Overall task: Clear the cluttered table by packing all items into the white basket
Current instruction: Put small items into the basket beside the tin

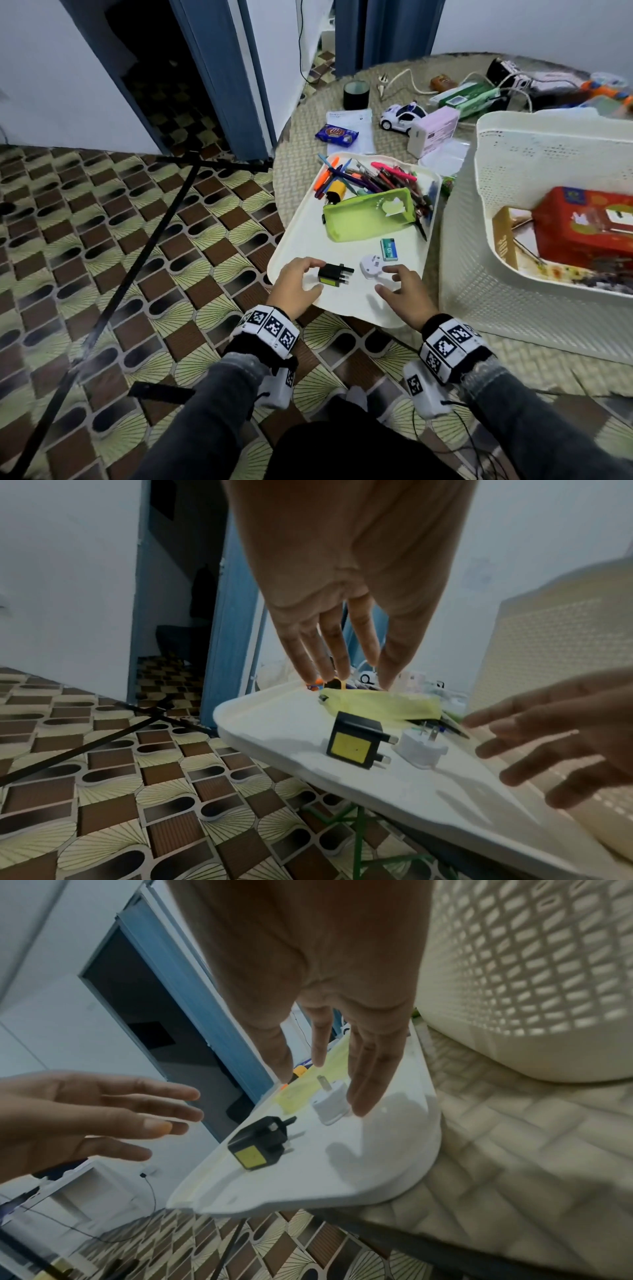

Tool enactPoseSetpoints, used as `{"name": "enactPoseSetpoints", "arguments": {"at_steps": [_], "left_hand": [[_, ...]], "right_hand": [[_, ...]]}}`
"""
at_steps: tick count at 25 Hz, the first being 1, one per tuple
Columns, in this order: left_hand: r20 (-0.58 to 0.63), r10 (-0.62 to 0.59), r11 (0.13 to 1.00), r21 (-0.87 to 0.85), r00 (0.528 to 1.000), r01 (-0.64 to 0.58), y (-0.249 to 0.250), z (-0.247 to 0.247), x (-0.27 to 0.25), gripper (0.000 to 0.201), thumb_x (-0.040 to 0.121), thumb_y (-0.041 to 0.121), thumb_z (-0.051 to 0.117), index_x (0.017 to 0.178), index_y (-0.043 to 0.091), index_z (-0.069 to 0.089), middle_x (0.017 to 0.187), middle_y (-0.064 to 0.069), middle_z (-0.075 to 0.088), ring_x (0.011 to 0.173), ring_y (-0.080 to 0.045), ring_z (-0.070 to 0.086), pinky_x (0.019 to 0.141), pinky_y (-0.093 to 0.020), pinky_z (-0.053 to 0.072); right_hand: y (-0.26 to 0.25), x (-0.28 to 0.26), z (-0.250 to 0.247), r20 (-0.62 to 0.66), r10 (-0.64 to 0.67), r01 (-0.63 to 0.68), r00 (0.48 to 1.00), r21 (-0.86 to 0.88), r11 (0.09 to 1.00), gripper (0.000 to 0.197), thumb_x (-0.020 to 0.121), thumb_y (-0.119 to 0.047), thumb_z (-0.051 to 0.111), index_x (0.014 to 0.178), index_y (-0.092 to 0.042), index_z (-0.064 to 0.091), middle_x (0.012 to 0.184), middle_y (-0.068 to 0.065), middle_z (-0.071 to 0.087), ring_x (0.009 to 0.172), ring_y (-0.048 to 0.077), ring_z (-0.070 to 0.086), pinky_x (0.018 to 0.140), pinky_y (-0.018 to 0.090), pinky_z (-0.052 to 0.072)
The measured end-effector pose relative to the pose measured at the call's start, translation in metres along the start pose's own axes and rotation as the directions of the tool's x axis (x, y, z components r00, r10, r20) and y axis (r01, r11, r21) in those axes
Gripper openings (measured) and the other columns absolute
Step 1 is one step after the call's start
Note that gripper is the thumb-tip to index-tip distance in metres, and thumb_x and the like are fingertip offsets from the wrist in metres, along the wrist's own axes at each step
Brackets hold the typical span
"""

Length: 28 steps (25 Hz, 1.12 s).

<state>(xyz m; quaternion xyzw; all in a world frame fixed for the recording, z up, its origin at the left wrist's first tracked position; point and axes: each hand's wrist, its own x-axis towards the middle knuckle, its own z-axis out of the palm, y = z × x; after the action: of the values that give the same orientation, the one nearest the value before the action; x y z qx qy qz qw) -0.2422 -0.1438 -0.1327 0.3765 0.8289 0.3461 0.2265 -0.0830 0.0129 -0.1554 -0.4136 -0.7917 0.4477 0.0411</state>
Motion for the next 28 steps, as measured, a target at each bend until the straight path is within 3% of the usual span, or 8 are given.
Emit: {"name": "enactPoseSetpoints", "arguments": {"at_steps": [3,6,10,14,19,23,26,28], "left_hand": [[0.064,-0.008,0.969,0.249,0.998,-0.008,0.0,0.011,0.03,0.056,0.08,0.016,0.07,0.132,0.021,0.049,0.133,-0.003,0.049,0.124,-0.023,0.042,0.103,-0.037,0.034],[0.152,0.005,0.939,0.339,0.988,-0.057,-0.001,0.023,0.053,0.064,0.078,0.018,0.071,0.136,0.023,0.044,0.138,0.0,0.046,0.127,-0.022,0.04,0.099,-0.031,0.028],[0.255,0.034,0.891,0.431,0.966,-0.146,-0.012,0.033,0.071,0.056,0.078,0.022,0.073,0.129,0.022,0.051,0.128,0.002,0.057,0.121,-0.022,0.048,0.096,-0.03,0.028],[0.175,0.075,0.961,0.251,0.982,-0.118,-0.02,0.03,0.08,0.047,0.078,0.027,0.076,0.119,0.013,0.057,0.111,-0.002,0.066,0.105,-0.023,0.06,0.088,-0.031,0.04],[0.053,0.043,0.993,-0.111,0.998,-0.037,-0.014,0.006,0.092,0.044,0.074,0.018,0.08,0.103,0.015,0.048,0.092,0.001,0.06,0.08,-0.007,0.056,0.069,-0.018,0.045],[-0.061,0.068,0.966,-0.245,0.996,-0.081,0.001,-0.017,0.115,0.051,0.074,0.007,0.078,0.117,0.017,0.051,0.09,0.004,0.058,0.076,0.0,0.056,0.067,-0.009,0.044],[-0.185,0.144,0.953,-0.239,0.972,-0.187,0.024,-0.029,0.137,0.05,0.074,0.006,0.078,0.119,0.011,0.056,0.096,0.003,0.061,0.084,0.006,0.055,0.075,-0.008,0.045],[-0.227,0.202,0.92,-0.289,0.953,-0.264,0.05,-0.036,0.153,0.042,0.074,0.005,0.079,0.11,0.011,0.058,0.093,0.001,0.063,0.077,0.009,0.058,0.07,-0.005,0.043]], "right_hand": [[0.004,0.026,-0.003,-0.015,-0.008,0.008,1.0,-0.015,1.0,0.045,0.087,-0.019,0.066,0.129,-0.013,0.05,0.125,0.016,0.049,0.102,0.028,0.056,0.091,0.034,0.046],[0.005,0.047,-0.006,-0.039,-0.023,0.023,0.999,0.007,1.0,0.048,0.085,-0.016,0.069,0.129,-0.014,0.05,0.124,0.014,0.047,0.102,0.026,0.056,0.087,0.028,0.046],[0.007,0.064,-0.003,0.014,-0.084,0.085,0.996,-0.051,0.995,0.056,0.077,-0.018,0.076,0.128,-0.019,0.051,0.121,0.011,0.044,0.114,0.025,0.049,0.097,0.034,0.044],[0.005,0.071,0.007,0.076,-0.081,0.09,0.994,-0.124,0.988,0.064,0.074,-0.023,0.076,0.132,-0.024,0.048,0.126,0.01,0.043,0.117,0.027,0.047,0.099,0.035,0.042],[0.006,0.079,0.012,0.089,-0.04,0.058,0.995,-0.204,0.977,0.058,0.073,-0.021,0.077,0.126,-0.017,0.053,0.119,0.009,0.046,0.112,0.027,0.05,0.091,0.026,0.04],[-0.021,0.077,-0.001,-0.194,-0.105,0.1,0.975,-0.04,0.994,0.042,0.068,-0.02,0.08,0.102,-0.012,0.057,0.098,0.005,0.05,0.089,0.02,0.053,0.074,0.023,0.04],[-0.063,0.07,-0.022,-0.473,-0.16,0.222,0.866,0.079,0.972,0.037,0.069,-0.022,0.081,0.089,-0.014,0.051,0.088,0.002,0.053,0.079,0.017,0.052,0.066,0.024,0.041],[-0.096,0.063,-0.045,-0.559,-0.153,0.279,0.815,0.146,0.949,0.037,0.069,-0.024,0.082,0.088,-0.015,0.051,0.084,0.001,0.058,0.073,0.015,0.055,0.063,0.022,0.043]]}}
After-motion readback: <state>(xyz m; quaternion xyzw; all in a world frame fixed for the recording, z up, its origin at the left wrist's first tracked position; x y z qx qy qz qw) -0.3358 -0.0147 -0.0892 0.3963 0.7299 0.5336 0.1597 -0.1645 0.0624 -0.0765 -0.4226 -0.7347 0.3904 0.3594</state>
